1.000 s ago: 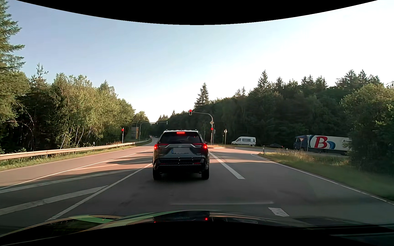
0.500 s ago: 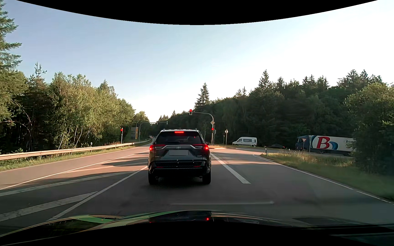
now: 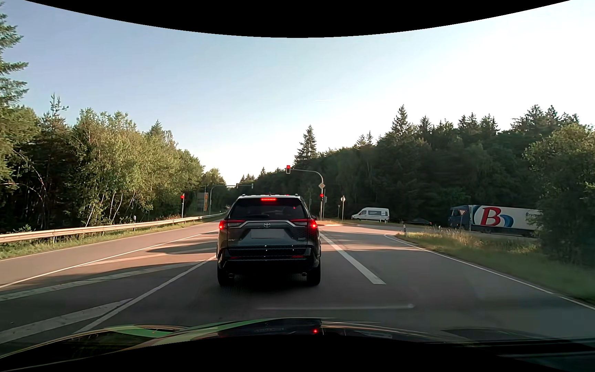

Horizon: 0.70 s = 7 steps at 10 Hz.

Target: Follow the waypoints while adhering to traffic rules and regulations

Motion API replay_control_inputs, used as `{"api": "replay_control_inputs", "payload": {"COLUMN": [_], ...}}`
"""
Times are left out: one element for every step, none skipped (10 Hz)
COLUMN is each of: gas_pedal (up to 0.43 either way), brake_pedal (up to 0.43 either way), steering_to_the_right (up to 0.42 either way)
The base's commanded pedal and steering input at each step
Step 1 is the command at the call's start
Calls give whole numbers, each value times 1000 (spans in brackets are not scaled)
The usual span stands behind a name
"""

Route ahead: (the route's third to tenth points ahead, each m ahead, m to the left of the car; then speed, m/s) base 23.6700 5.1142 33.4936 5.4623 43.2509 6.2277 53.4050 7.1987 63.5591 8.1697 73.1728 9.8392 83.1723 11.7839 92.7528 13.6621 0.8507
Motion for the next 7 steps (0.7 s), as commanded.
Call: {"api": "replay_control_inputs", "payload": {"gas_pedal": [0,0,0,0,0,0,0], "brake_pedal": [201,201,201,201,201,201,201], "steering_to_the_right": [-9,-9,-9,-9,-9,-9,-9]}}
